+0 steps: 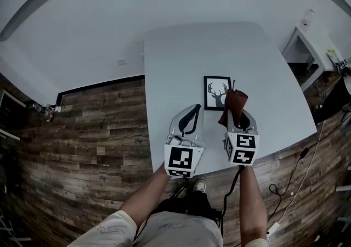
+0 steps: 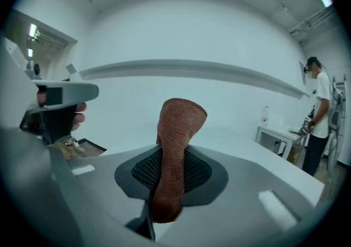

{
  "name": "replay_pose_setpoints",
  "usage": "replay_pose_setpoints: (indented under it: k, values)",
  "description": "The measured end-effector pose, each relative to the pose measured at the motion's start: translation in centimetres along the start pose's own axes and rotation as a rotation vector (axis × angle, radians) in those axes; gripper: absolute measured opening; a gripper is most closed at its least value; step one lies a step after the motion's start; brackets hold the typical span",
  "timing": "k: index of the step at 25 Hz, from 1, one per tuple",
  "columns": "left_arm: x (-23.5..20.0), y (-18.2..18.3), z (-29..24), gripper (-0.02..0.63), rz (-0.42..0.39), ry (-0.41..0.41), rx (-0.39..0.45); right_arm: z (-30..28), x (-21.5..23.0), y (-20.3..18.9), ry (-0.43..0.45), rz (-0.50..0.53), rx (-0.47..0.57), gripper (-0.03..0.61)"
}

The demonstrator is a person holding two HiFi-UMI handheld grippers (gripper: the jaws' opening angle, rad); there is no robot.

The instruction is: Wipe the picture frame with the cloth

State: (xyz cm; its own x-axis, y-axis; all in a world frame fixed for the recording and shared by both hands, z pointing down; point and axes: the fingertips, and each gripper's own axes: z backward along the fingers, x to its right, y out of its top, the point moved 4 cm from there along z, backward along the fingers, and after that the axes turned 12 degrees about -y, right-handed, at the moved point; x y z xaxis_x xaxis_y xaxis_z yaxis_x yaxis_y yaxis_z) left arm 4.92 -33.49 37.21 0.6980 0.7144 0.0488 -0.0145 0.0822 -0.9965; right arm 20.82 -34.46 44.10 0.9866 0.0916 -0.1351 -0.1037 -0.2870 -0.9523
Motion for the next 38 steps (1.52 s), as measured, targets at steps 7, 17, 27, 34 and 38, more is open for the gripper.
replay_pose_setpoints:
  k: [7,17,27,34,38]
  values:
    - [-0.7,-1.8,-2.6,0.000,-0.017,0.010,-0.035,-13.8,-0.7,-1.6,0.065,0.054,-0.266,0.106]
    - [-2.9,-3.6,-4.3,0.000,0.017,0.079,-0.063,-23.3,-3.8,-7.6,0.080,0.084,-0.611,0.106]
    - [-2.4,-5.3,-4.8,0.000,0.019,0.091,-0.091,-24.7,-4.6,-9.0,0.102,0.127,-0.669,0.106]
    - [-0.9,-5.6,-5.4,0.000,0.022,0.073,-0.093,-24.2,1.5,-10.4,-0.007,0.141,-0.703,0.106]
    - [0.0,-5.5,-5.6,0.000,0.026,0.060,-0.088,-23.5,5.2,-10.9,-0.068,0.137,-0.720,0.106]
